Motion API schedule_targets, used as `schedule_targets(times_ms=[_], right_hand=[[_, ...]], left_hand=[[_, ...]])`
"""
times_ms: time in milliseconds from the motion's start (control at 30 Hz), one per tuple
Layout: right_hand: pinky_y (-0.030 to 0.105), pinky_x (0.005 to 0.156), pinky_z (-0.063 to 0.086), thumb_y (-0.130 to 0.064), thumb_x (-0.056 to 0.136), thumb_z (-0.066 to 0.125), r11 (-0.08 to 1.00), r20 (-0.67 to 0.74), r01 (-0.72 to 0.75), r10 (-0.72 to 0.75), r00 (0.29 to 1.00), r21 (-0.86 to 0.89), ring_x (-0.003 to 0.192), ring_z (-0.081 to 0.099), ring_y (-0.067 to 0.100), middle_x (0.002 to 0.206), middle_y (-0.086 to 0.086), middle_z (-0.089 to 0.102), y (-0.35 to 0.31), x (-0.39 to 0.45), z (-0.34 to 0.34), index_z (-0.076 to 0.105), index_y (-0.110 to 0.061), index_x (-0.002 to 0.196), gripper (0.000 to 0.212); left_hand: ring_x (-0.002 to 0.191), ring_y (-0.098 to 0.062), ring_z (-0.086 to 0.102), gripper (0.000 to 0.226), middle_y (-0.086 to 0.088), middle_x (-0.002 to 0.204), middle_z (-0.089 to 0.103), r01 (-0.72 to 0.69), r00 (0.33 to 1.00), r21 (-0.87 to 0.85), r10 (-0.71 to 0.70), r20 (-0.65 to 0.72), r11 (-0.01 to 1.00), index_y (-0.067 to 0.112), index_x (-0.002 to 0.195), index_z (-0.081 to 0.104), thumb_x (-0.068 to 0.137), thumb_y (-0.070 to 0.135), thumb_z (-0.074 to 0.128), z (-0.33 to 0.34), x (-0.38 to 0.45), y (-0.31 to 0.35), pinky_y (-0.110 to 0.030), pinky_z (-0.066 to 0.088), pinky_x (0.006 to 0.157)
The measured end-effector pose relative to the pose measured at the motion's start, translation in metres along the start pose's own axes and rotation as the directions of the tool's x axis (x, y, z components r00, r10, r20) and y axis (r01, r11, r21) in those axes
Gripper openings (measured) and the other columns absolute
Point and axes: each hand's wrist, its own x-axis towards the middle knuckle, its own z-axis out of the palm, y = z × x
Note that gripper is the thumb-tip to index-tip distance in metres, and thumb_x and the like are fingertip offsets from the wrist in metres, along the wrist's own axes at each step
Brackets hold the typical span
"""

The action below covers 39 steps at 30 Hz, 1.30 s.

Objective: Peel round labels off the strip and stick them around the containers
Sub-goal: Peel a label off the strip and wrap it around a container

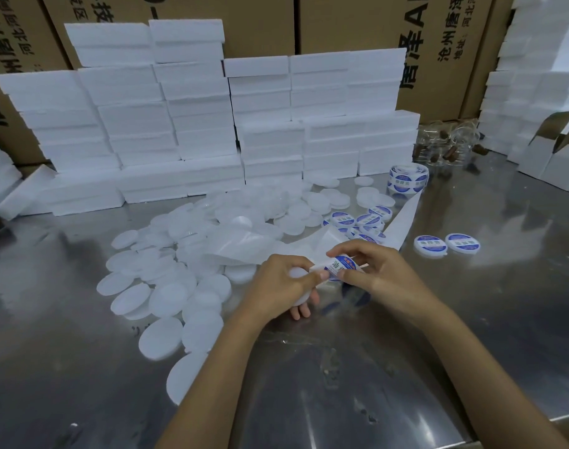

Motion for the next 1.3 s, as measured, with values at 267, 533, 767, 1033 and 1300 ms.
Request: schedule_targets(times_ms=[267,533,767,1033,1300], right_hand=[[0.032,0.089,0.046,-0.005,0.082,0.075,0.992,-0.12,0.08,-0.092,0.989,-0.1,0.092,0.058,0.013,0.101,-0.008,0.064,-0.002,-0.001,0.005,0.075,-0.027,0.091,0.024],[0.018,0.07,0.047,0.012,0.081,0.068,0.98,-0.172,0.148,-0.125,0.977,0.131,0.088,0.059,0.01,0.094,-0.004,0.064,-0.007,-0.003,0.002,0.072,-0.013,0.074,0.027],[0.022,0.084,0.046,-0.003,0.087,0.069,0.984,-0.109,0.096,-0.112,0.988,-0.149,0.101,0.058,0.007,0.109,-0.015,0.064,-0.004,-0.004,0.005,0.074,-0.028,0.098,0.027],[0.04,0.091,0.044,0.005,0.081,0.071,0.988,-0.149,0.142,-0.15,0.977,-0.066,0.11,0.059,0.006,0.107,-0.007,0.067,-0.005,-0.003,0.004,0.074,-0.021,0.077,0.027],[0.037,0.083,0.043,-0.01,0.069,0.063,0.914,-0.214,0.072,0.016,0.977,0.399,0.097,0.065,0.012,0.107,-0.004,0.071,0.0,-0.002,-0.014,0.068,-0.019,0.069,0.01]], left_hand=[[0.05,-0.03,0.067,0.024,-0.007,0.066,0.072,0.003,1.0,0.011,-0.003,0.013,1.0,0.019,0.078,0.071,0.093,0.037,0.069,0.001,0.002,0.0,-0.028,0.05,0.044],[0.049,-0.027,0.066,0.027,-0.009,0.067,0.073,0.03,0.999,-0.008,-0.03,0.018,1.0,0.01,0.083,0.069,0.093,0.035,0.069,0.0,0.002,-0.002,-0.027,0.049,0.042],[0.052,-0.03,0.067,0.029,-0.01,0.069,0.073,0.025,0.999,0.006,-0.025,0.024,1.0,0.01,0.083,0.07,0.094,0.037,0.069,0.0,0.0,0.001,-0.029,0.051,0.045],[0.057,-0.033,0.069,0.034,-0.008,0.069,0.074,0.04,0.999,0.034,-0.041,0.034,0.999,0.011,0.082,0.07,0.09,0.044,0.072,0.0,0.0,0.003,-0.03,0.053,0.049],[0.051,-0.024,0.067,0.026,-0.008,0.07,0.074,0.052,0.998,0.022,-0.053,0.038,0.998,0.007,0.08,0.066,0.087,0.03,0.076,-0.002,0.0,0.001,-0.028,0.052,0.045]])
